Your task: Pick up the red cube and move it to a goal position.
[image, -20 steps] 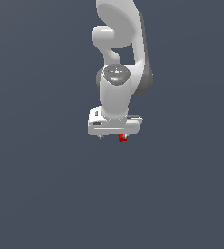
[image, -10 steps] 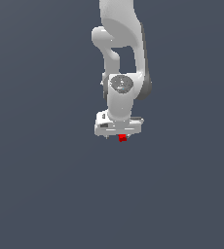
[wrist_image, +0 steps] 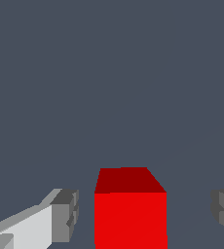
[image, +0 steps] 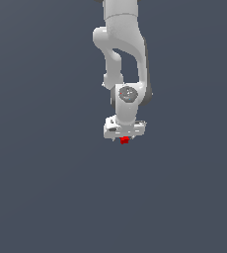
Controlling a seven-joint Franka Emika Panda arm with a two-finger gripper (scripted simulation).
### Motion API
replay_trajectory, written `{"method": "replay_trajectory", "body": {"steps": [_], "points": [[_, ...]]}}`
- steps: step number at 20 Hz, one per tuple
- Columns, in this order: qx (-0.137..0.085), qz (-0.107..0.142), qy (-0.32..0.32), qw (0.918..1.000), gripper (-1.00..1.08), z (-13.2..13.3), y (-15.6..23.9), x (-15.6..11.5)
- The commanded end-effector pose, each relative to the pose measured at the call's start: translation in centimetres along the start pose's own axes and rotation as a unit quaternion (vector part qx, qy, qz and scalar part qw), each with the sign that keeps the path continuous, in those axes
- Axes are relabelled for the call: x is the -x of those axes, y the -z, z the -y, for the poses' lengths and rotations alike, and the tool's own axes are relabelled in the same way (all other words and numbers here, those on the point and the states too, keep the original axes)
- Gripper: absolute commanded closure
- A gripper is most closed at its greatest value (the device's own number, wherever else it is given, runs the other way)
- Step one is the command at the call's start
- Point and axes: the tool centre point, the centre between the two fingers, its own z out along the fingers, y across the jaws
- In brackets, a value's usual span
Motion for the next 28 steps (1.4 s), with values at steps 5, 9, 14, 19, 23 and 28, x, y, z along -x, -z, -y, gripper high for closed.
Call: {"method": "replay_trajectory", "body": {"steps": [5,9,14,19,23,28], "points": [[-0.002,0.000,0.007,1.0000,-0.92,0.9,-2.0,1.2],[-0.002,0.000,0.008,1.0000,-0.92,1.0,-2.2,1.2],[-0.002,0.000,0.007,1.0000,1.08,1.0,-2.2,1.1],[-0.002,0.000,0.007,1.0000,1.08,1.0,-2.2,1.1],[-0.002,0.000,0.007,1.0000,1.08,1.0,-2.1,1.2],[-0.002,0.000,0.007,1.0000,1.08,0.9,-1.2,0.9]]}}
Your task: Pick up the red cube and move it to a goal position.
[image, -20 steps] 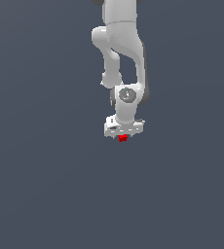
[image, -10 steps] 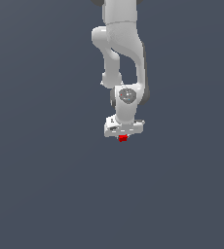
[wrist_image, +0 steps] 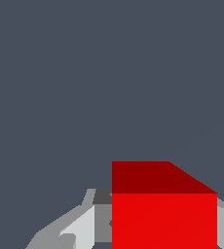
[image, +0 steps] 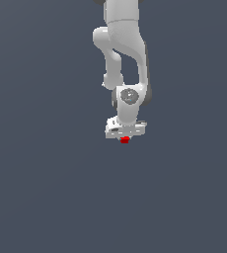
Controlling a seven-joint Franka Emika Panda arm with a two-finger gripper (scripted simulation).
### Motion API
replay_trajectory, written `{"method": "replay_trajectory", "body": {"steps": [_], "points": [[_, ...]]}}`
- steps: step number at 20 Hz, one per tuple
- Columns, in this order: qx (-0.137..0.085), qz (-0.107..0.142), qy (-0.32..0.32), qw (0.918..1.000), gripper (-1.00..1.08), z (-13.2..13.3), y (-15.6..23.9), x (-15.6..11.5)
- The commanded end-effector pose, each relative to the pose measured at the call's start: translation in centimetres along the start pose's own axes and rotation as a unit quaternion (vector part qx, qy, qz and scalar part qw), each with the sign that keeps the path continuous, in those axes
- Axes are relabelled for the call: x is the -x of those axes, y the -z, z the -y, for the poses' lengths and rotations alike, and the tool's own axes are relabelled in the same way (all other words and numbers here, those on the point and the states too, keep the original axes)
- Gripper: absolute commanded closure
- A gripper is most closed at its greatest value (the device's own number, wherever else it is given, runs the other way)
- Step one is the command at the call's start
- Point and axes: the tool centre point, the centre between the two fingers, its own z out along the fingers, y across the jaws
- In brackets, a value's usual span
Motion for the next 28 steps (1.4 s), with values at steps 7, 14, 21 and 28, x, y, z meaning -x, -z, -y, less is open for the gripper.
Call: {"method": "replay_trajectory", "body": {"steps": [7,14,21,28], "points": [[0.000,-0.001,0.000,1.0000,1.08,-0.3,4.0,-1.3],[0.000,-0.001,0.000,1.0000,1.08,-0.7,10.0,-3.2],[0.000,-0.001,0.000,1.0000,1.08,-1.2,16.9,-5.5],[0.000,-0.001,0.000,1.0000,1.08,-1.6,23.6,-7.9]]}}
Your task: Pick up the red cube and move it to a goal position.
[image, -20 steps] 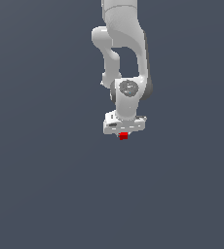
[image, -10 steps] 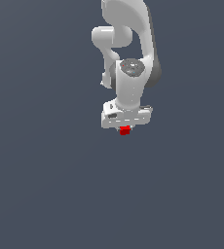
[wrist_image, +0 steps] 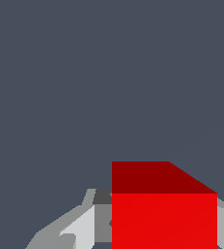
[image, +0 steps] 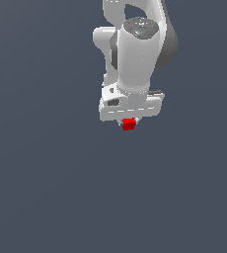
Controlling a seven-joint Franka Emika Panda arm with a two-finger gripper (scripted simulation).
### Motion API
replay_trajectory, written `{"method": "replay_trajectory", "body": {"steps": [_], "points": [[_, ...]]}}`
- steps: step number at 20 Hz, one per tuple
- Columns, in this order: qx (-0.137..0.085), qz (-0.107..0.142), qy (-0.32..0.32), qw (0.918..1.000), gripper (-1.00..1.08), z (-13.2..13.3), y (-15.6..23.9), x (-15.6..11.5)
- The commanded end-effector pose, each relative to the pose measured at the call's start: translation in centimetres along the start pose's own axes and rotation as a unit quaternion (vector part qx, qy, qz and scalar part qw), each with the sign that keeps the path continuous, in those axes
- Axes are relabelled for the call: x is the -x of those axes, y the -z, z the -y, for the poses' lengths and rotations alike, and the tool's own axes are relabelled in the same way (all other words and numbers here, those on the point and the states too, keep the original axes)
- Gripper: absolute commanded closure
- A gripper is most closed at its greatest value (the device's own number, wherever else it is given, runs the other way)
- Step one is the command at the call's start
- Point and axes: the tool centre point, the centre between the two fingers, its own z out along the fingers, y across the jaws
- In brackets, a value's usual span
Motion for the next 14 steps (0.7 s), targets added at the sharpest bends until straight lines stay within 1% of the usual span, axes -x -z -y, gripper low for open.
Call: {"method": "replay_trajectory", "body": {"steps": [1,7,14], "points": [[0.000,0.000,0.000,1.0000,1.08,-0.2,2.2,-0.8],[0.000,0.000,0.000,1.0000,1.08,-0.4,5.9,-2.2],[0.000,0.000,0.000,1.0000,1.08,-0.6,8.1,-3.2]]}}
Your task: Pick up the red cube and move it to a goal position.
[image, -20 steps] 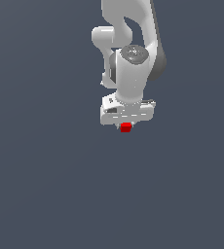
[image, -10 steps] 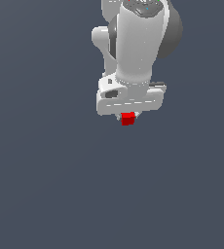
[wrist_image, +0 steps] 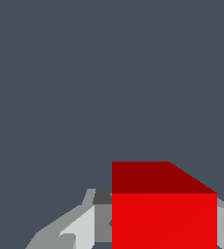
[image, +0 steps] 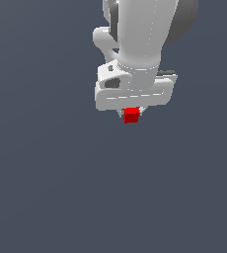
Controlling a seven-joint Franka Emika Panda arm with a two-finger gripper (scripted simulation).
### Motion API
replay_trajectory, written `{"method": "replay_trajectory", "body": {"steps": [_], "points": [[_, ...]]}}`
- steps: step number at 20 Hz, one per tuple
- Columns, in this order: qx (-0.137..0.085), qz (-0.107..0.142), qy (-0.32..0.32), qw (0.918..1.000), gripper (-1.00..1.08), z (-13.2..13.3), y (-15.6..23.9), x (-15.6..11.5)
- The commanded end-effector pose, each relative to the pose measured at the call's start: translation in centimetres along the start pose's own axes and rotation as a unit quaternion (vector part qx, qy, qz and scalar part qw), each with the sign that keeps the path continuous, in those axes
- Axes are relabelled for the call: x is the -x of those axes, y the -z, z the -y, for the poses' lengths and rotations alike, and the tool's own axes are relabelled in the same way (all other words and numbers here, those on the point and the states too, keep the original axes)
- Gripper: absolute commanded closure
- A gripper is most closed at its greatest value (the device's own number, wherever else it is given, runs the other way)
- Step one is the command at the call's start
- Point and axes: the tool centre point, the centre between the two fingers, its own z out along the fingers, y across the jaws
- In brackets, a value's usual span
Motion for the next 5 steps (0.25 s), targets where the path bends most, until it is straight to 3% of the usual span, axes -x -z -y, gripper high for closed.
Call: {"method": "replay_trajectory", "body": {"steps": [1,5], "points": [[0.000,0.000,0.000,1.0000,1.08,-0.04,0.54,-0.24],[0.000,0.000,0.000,1.0000,1.08,-0.06,0.80,-0.36]]}}
